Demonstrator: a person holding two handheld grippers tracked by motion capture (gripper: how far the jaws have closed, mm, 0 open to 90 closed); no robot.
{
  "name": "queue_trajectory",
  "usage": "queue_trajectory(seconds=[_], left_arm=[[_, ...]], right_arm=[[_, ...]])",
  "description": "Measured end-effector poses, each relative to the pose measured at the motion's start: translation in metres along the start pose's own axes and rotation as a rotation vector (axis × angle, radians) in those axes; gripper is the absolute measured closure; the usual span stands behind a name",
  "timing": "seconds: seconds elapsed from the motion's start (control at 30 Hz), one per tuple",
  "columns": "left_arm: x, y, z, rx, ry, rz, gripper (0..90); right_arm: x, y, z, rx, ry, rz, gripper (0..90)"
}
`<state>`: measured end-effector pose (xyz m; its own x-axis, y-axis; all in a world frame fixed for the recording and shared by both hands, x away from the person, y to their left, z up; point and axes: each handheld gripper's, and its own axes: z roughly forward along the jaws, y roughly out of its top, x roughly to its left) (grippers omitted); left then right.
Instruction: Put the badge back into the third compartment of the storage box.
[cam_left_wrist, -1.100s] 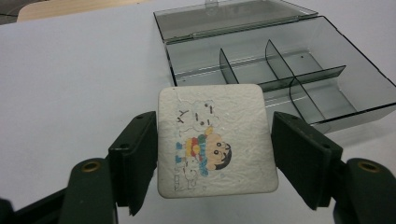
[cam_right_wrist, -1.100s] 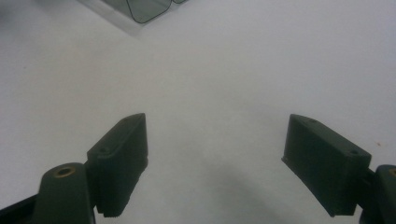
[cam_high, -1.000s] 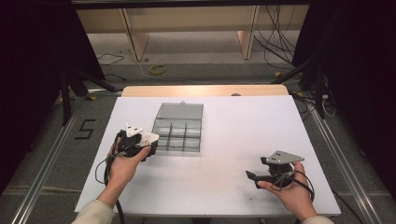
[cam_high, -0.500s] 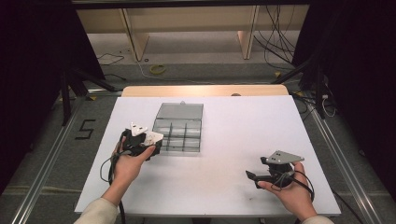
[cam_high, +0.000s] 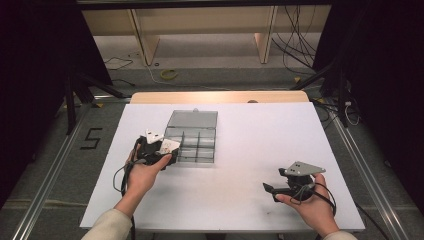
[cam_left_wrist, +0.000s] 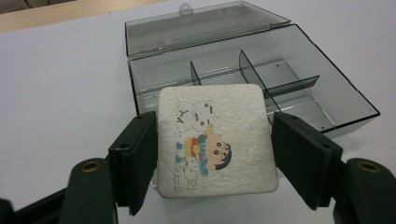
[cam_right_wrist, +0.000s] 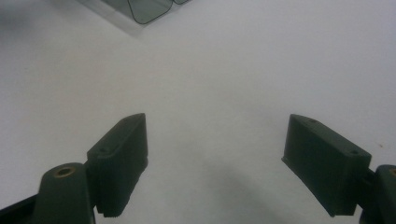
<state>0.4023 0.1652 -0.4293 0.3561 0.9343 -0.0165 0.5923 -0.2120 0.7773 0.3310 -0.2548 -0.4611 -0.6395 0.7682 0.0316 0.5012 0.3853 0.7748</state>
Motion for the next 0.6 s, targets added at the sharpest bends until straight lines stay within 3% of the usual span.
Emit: queue_trajectory(seconds=[0.6], left_arm=[[-0.02,0.013,0.02,0.018,-0.019,0.019,32.7]], right_arm=[[0.0,0.0,0.0,-0.004,0.006,-0.011,23.0]])
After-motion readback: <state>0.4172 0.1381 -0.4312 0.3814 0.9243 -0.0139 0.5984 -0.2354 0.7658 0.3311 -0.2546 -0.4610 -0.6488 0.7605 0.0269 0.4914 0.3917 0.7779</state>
